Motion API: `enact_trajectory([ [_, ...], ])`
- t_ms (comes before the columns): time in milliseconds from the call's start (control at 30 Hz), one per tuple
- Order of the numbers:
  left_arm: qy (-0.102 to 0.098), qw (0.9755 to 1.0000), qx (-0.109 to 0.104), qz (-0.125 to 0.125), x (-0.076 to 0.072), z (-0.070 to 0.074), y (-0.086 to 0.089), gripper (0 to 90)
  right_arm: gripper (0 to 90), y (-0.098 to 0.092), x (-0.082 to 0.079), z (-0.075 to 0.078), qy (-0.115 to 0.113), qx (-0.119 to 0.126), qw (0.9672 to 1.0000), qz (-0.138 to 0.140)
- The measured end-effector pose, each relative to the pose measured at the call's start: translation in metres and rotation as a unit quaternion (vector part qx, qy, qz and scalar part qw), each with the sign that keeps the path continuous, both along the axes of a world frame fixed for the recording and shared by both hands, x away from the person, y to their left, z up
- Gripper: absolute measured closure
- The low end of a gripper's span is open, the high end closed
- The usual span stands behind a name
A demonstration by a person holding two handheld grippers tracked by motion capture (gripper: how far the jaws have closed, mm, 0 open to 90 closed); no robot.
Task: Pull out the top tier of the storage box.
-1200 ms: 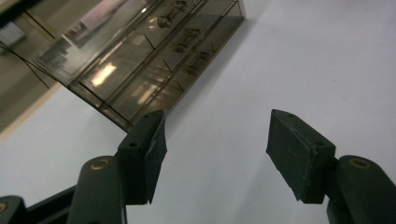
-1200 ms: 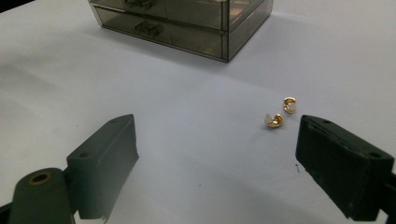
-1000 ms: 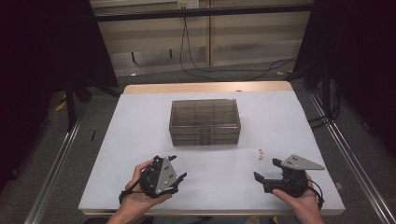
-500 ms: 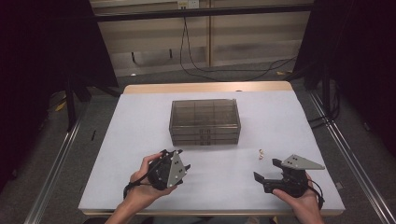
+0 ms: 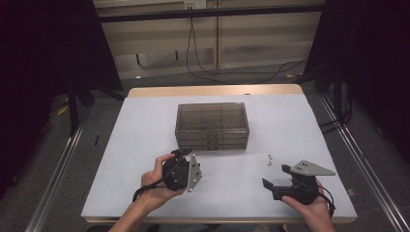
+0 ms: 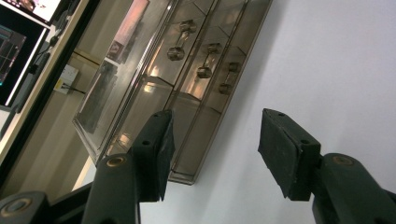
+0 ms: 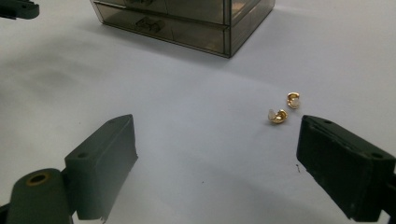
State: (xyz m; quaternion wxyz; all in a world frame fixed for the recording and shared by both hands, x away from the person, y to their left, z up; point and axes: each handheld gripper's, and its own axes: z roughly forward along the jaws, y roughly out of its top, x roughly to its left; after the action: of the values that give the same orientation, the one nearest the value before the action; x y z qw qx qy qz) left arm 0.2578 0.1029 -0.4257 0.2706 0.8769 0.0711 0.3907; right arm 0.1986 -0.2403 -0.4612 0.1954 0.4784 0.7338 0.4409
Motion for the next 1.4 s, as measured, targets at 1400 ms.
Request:
enact_trajectory([
  [1400,-0.138,0.9808,0.138,0.0,0.021,-0.005,-0.044,71.1,11.9,-0.002,-0.001,0.001,0.012,0.0,0.9999,-0.001],
])
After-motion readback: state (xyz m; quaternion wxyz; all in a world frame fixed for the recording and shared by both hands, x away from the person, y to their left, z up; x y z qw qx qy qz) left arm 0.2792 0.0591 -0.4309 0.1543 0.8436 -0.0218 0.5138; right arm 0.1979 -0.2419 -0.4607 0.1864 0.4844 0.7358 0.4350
